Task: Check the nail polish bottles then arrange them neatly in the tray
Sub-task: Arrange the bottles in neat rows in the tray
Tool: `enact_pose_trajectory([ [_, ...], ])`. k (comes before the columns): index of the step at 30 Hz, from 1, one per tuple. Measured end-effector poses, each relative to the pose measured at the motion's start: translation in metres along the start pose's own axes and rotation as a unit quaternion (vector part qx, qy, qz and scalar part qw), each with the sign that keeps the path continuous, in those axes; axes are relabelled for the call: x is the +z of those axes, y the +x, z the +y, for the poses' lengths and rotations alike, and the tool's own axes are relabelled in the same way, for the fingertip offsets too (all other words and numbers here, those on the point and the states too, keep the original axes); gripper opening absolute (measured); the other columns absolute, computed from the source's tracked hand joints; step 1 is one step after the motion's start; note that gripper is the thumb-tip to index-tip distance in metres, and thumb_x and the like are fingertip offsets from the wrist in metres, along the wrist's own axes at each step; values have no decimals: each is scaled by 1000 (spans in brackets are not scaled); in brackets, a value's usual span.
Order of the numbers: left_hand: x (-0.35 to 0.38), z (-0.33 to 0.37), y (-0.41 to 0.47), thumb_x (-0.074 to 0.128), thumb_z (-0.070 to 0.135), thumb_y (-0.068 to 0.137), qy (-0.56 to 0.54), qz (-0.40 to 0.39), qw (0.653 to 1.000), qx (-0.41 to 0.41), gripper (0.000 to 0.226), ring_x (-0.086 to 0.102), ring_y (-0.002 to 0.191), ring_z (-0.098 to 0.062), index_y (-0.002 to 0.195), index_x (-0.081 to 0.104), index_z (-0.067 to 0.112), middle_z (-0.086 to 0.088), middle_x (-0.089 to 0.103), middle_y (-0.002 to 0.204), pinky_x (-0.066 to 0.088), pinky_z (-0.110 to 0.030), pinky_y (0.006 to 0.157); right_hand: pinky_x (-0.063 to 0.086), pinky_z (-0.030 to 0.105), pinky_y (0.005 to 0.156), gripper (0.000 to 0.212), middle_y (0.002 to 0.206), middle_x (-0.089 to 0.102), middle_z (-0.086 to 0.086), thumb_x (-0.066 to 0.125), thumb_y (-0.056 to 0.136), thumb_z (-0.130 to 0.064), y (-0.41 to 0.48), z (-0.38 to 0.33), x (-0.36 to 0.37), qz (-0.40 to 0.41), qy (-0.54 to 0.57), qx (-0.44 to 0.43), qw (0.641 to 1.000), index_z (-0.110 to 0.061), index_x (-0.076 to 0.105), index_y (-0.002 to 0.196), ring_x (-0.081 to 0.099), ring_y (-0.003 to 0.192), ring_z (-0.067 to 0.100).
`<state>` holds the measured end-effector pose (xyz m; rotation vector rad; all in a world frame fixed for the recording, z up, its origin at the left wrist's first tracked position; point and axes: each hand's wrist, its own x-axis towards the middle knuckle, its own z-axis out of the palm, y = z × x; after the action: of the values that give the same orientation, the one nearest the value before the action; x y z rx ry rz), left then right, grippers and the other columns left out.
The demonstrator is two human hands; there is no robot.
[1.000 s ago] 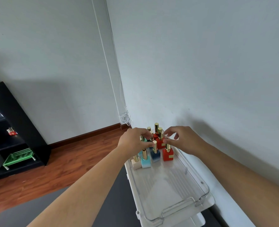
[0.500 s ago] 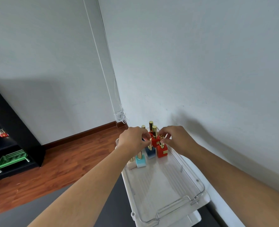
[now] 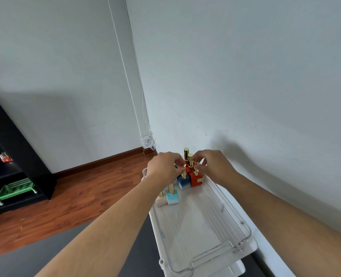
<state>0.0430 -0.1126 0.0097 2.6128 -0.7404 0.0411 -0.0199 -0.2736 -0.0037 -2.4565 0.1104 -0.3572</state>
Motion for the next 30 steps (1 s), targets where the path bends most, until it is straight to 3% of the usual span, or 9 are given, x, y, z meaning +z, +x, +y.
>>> enact_pose_trajectory([
  [5,-7,-4,-4,70,39,78,-23,5,1000,2,22,61,77,-5,99,64,36,18,67,88,48,-25,60,44,28,68,22,92,63,-8,67,79,-27,-2,3,-6,23,-14,-1,1000,-25,64,101,54,75,11],
  [9,-32,-21,-10,73,42,76,-51,43,998,-4,23,64,79,-3,96,65,36,19,68,83,55,-30,70,41,27,71,21,96,61,-11,62,83,-34,0,-6,-14,42,-43,-49,997,-26,63,102,53,82,10],
  [13,-52,-46,-23,76,40,73,-45,64,996,-33,22,60,75,1,93,68,34,19,66,77,49,-23,62,37,27,72,18,99,67,-9,62,84,-31,8,-31,-13,15,-47,-105,993,-27,64,101,52,88,11],
  [16,-55,-60,-32,76,43,70,-31,43,997,-50,21,61,77,0,88,68,35,19,66,77,51,-26,65,40,29,75,20,99,69,-10,63,83,-35,15,-52,0,-23,-58,-127,990,-29,65,103,52,90,11],
  [21,-42,-70,-40,71,44,71,3,4,999,-48,19,59,77,-2,88,65,38,22,64,80,41,-23,59,33,35,88,22,105,69,-9,60,84,-40,23,-63,25,-76,-194,-155,966,-33,64,104,52,101,15],
  [30,-26,-74,-33,69,39,79,26,14,999,-40,16,56,75,-7,94,66,34,17,69,91,35,-23,53,31,34,89,18,95,71,-8,65,81,-34,32,-59,42,-67,-199,-147,967,-32,66,99,56,92,14],
])
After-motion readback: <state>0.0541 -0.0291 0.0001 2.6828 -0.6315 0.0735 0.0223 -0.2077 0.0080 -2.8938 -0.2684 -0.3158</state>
